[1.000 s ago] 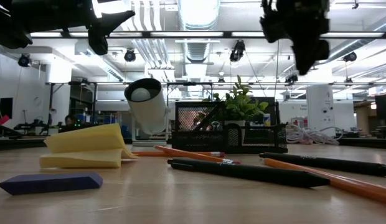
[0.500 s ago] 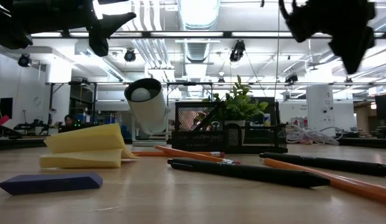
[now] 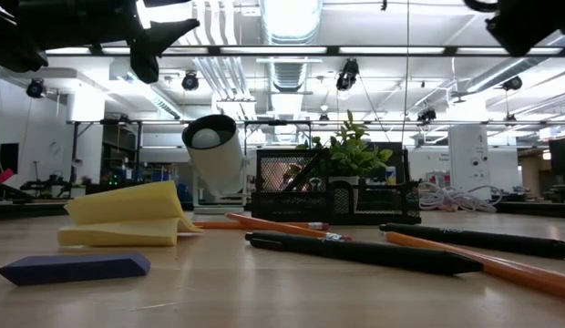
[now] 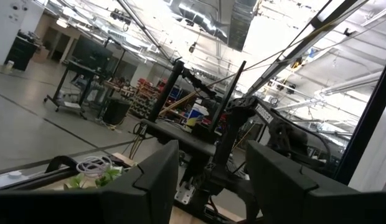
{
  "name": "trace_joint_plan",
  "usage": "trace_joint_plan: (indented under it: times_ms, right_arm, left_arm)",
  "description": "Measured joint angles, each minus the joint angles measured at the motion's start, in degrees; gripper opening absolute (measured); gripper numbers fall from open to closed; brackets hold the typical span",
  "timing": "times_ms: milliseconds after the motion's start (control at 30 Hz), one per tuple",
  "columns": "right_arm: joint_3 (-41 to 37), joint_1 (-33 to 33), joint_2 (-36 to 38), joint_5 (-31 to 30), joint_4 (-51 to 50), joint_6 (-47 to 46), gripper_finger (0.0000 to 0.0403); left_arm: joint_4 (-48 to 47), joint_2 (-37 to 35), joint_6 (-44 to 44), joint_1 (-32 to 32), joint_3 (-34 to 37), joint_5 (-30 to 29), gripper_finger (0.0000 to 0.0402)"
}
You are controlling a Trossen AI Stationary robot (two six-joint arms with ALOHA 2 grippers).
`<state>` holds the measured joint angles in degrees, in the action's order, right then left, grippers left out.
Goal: Pick and place office supplies into organizer
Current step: Put the right black binder clip into the black desk organizer
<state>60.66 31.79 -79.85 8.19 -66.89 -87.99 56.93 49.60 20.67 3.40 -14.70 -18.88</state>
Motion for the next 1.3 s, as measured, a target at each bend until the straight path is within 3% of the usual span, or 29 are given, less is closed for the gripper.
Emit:
trace_joint_plan:
  times_ms: [167, 400, 600, 1300]
  right_arm:
    - [-0.12, 3.15, 0.00, -0.04, 1.60, -5.68, 0.0196]
    - [-1.07, 5.49, -1.21, 0.04, 11.28, -6.14, 0.0196]
    - [-2.43, 6.71, -4.91, 4.36, 10.32, -7.28, 0.0196]
    - [-2.95, 8.09, -16.83, 3.85, 11.87, -1.86, 0.0196]
  left_arm:
    - [-0.02, 0.00, -0.02, -0.01, 0.00, 0.00, 0.0171]
    - [-0.04, 0.00, -0.02, 0.00, 0.00, -0.01, 0.0171]
    - [-0.54, -0.02, -0.04, -0.02, 0.00, 0.01, 0.0171]
    - [-0.51, 0.02, -0.09, 0.00, 0.00, 0.01, 0.0171]
